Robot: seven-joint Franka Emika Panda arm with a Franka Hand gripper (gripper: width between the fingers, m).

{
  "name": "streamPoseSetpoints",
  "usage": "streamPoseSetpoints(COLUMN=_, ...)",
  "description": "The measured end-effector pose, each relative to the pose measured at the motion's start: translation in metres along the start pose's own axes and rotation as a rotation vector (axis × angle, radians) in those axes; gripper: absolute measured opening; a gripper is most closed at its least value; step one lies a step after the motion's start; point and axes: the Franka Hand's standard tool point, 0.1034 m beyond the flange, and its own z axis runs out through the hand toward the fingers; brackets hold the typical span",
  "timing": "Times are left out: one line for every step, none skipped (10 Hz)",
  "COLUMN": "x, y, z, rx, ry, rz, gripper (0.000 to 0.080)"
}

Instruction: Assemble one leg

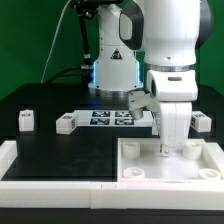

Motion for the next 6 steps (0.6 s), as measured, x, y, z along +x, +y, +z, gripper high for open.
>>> streamPoseSetpoints(x=-0.0001, y=0.0000, z=0.0000, rx=0.000, ry=0.000, rz=0.000, gripper=0.0548)
streamPoseSetpoints(x=-0.0001, y=0.0000, z=0.0000, rx=0.000, ry=0.000, rz=0.000, gripper=0.0548)
streamPoseSetpoints(x=-0.0001, y=0.0000, z=0.0000, rx=0.000, ry=0.000, rz=0.000, gripper=0.0627)
streamPoseSetpoints(x=-0.0002, y=0.0000, z=0.0000, rx=0.000, ry=0.000, rz=0.000, gripper=0.0644)
streamPoseSetpoints(x=-0.0002, y=0.0000, z=0.0000, rx=0.000, ry=0.000, rz=0.000, gripper=0.0644)
streamPoseSetpoints(x=-0.0002, y=0.0000, z=0.0000, rx=0.000, ry=0.000, rz=0.000, gripper=0.0649)
